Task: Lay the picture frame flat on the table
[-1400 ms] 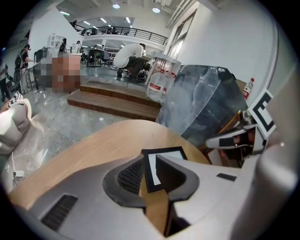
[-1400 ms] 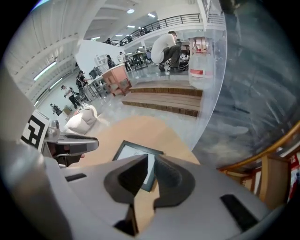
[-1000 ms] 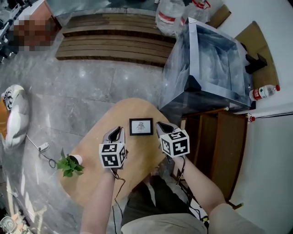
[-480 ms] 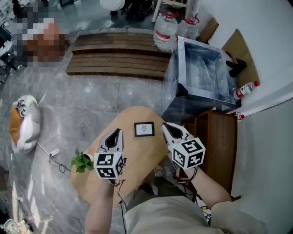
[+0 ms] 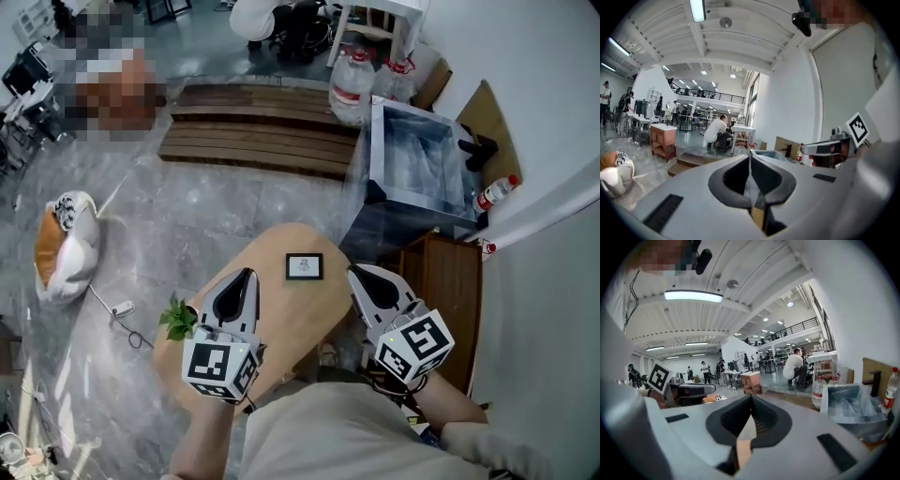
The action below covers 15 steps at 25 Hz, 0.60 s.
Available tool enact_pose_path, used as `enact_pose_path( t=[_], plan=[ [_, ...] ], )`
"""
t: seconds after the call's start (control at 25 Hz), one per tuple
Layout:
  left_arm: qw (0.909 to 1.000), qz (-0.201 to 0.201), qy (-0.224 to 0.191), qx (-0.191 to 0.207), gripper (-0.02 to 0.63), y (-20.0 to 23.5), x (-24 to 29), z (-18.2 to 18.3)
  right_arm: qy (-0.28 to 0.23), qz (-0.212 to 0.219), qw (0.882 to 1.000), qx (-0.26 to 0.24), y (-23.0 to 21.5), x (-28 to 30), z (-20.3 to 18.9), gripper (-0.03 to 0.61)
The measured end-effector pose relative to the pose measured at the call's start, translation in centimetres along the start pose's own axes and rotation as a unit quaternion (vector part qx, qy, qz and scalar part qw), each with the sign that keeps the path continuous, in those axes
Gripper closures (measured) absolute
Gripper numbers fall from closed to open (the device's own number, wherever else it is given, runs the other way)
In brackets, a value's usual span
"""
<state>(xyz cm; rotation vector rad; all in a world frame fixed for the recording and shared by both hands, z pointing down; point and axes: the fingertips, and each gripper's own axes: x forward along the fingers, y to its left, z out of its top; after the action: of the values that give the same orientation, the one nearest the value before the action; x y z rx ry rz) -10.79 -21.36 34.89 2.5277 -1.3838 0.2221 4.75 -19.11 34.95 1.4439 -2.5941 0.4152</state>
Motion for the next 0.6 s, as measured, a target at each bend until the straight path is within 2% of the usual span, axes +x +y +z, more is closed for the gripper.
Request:
enact_pose_path(
  t=[0.2,0.4,0.6],
  plan=[
    [0.9986,0.008,-0.039,0.036,0.597,-2.1,-4.3,3.0,-0.033,0.015,0.999,0.001,3.0,-3.0,3.6,0.581],
    [0.9969,0.02,-0.044,0.062,0.597,-3.3,-7.3,2.9,-0.042,0.046,0.998,-0.016,6.0,-4.8,4.9,0.581],
    [0.9947,0.027,-0.043,0.09,0.597,-3.9,-9.0,3.2,-0.062,0.059,0.996,-0.03,7.7,-6.1,6.1,0.581]
  ],
)
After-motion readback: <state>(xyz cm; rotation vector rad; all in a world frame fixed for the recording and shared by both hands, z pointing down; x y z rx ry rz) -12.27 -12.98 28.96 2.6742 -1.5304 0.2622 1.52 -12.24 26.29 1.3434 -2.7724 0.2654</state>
